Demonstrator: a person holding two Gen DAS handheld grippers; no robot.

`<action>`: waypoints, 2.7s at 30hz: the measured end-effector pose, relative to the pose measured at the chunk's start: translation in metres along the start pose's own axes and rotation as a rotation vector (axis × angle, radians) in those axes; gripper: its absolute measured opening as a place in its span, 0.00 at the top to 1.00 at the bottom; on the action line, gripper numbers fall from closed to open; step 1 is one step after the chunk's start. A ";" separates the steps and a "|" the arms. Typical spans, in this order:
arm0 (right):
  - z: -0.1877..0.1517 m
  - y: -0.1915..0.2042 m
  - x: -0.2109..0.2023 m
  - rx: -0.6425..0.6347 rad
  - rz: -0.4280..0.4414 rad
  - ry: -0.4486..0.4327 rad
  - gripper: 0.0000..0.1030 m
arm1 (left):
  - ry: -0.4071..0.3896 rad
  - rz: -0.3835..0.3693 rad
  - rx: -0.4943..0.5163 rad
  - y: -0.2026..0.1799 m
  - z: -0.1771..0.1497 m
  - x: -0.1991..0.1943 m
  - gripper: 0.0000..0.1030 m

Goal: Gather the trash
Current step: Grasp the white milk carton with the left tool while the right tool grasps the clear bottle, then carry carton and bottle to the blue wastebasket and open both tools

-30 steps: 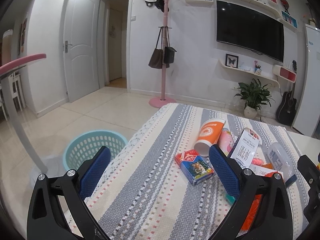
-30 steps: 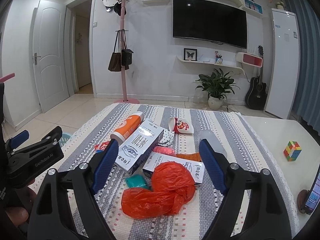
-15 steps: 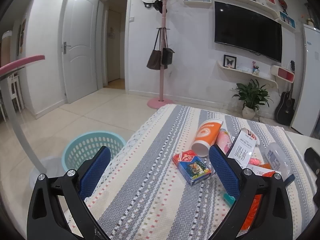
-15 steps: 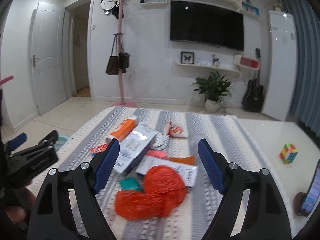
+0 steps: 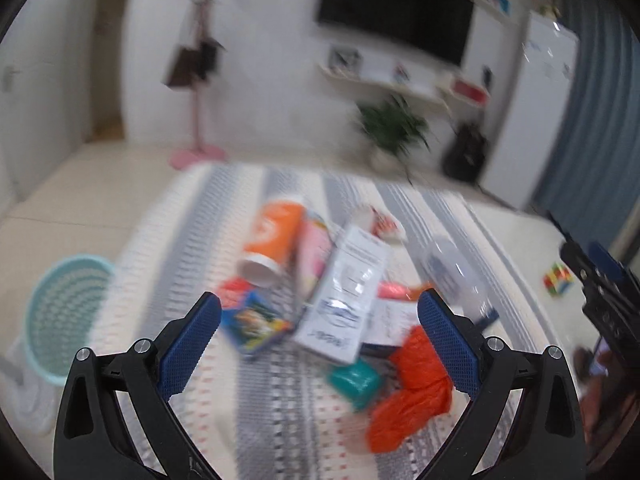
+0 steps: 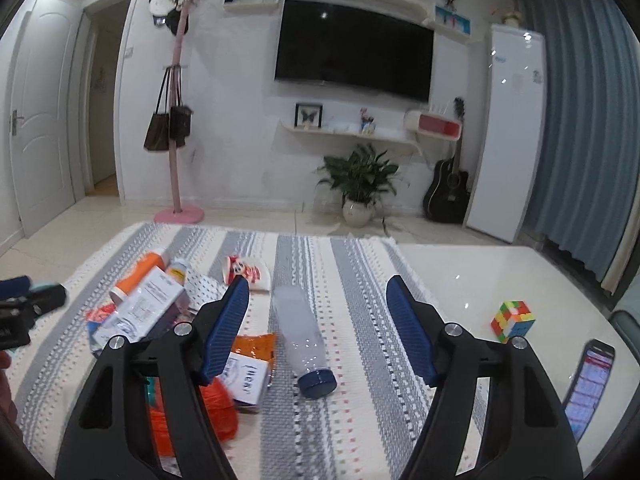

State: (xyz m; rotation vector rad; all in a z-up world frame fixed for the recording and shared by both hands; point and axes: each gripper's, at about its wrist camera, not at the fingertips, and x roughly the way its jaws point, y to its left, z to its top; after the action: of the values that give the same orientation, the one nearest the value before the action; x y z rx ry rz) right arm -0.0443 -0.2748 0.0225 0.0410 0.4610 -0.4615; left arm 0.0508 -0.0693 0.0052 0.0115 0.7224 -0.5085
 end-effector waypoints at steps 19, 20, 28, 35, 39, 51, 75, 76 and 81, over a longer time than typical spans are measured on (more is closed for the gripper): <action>-0.035 -0.007 0.153 0.032 0.082 0.378 0.35 | 0.250 0.035 0.070 0.000 -0.010 0.115 0.17; -0.036 -0.007 0.155 0.033 0.083 0.387 0.35 | 0.255 0.036 0.067 0.000 -0.009 0.114 0.18; -0.040 -0.006 0.176 0.072 0.110 0.473 0.43 | 0.268 -0.008 0.044 0.005 -0.008 0.118 0.43; -0.037 0.005 0.174 0.049 0.106 0.486 0.55 | 0.182 -0.037 -0.011 0.022 0.001 0.095 0.48; -0.012 0.015 0.147 0.034 0.112 0.398 0.55 | 0.102 -0.050 -0.063 0.041 0.011 0.070 0.48; 0.069 0.178 0.043 -0.095 0.431 0.166 0.55 | -0.100 0.067 -0.242 0.154 0.036 -0.041 0.48; -0.049 0.521 0.098 -0.197 0.729 0.813 0.55 | 0.089 0.313 -0.639 0.408 -0.072 -0.056 0.48; -0.055 0.526 0.100 -0.210 0.706 0.822 0.55 | 0.103 0.310 -0.645 0.412 -0.078 -0.051 0.48; -0.075 0.542 0.109 -0.264 0.618 0.875 0.55 | 0.170 0.289 -0.668 0.426 -0.103 -0.028 0.48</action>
State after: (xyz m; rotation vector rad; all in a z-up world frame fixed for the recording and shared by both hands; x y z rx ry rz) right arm 0.2485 0.1754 -0.1274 0.1276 1.3149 0.2624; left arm 0.1593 0.3362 -0.1235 -0.4635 1.0114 0.0273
